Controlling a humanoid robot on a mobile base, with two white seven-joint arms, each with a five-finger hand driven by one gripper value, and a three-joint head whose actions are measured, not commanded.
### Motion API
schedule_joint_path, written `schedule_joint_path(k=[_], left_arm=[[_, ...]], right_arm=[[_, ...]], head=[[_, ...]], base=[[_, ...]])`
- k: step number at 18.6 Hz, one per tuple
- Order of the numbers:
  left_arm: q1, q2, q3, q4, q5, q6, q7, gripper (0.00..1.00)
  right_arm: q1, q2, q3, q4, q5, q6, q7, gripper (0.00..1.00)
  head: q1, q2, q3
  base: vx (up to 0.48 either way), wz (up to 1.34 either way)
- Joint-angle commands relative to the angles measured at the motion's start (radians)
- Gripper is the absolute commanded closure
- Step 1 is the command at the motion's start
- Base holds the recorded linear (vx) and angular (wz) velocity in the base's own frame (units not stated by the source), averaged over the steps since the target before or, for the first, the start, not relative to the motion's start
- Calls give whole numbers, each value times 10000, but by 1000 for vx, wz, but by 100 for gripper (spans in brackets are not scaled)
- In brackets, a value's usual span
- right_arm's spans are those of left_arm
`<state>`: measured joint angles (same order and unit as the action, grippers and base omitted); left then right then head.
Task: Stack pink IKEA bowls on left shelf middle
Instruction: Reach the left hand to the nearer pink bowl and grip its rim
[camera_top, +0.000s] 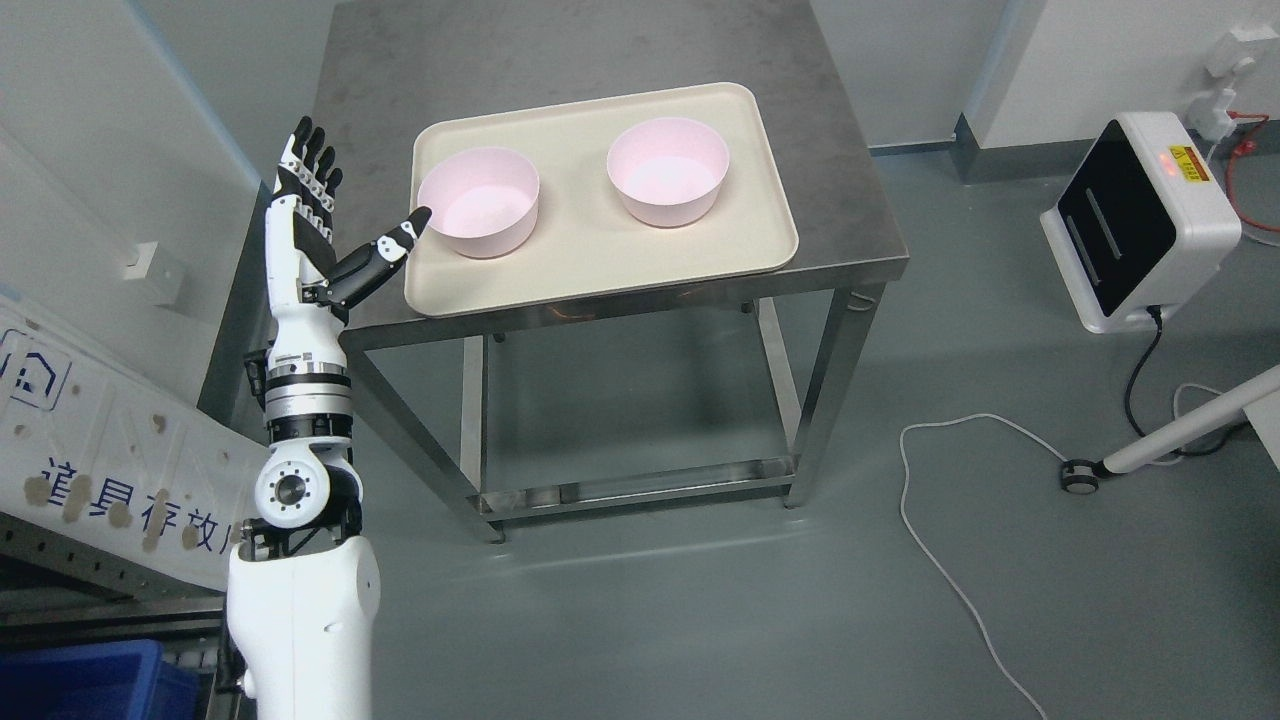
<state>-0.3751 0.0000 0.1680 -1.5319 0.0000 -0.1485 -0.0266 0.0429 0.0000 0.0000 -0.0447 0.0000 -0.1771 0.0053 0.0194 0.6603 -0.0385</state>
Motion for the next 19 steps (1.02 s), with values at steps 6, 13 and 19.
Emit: schedule_joint_path(k=[6, 13, 19], left_arm=[[-2397, 1529, -558, 2873, -581, 196, -1523, 1], [-3903, 3237, -1878, 6130, -2500, 456, -3091, 6], [-3919, 3267, -1819, 6375, -2454, 917, -3830, 17]], right_arm=[[0, -175, -107, 2, 77, 7, -7, 0], [0, -175, -107, -13, 77, 7, -7, 0], [0, -175, -107, 2, 77, 7, -7, 0]], head=[[0, 0, 0], [0, 0, 0], [0, 0, 0]], base=[[19, -80], [3, 8], [22, -58]])
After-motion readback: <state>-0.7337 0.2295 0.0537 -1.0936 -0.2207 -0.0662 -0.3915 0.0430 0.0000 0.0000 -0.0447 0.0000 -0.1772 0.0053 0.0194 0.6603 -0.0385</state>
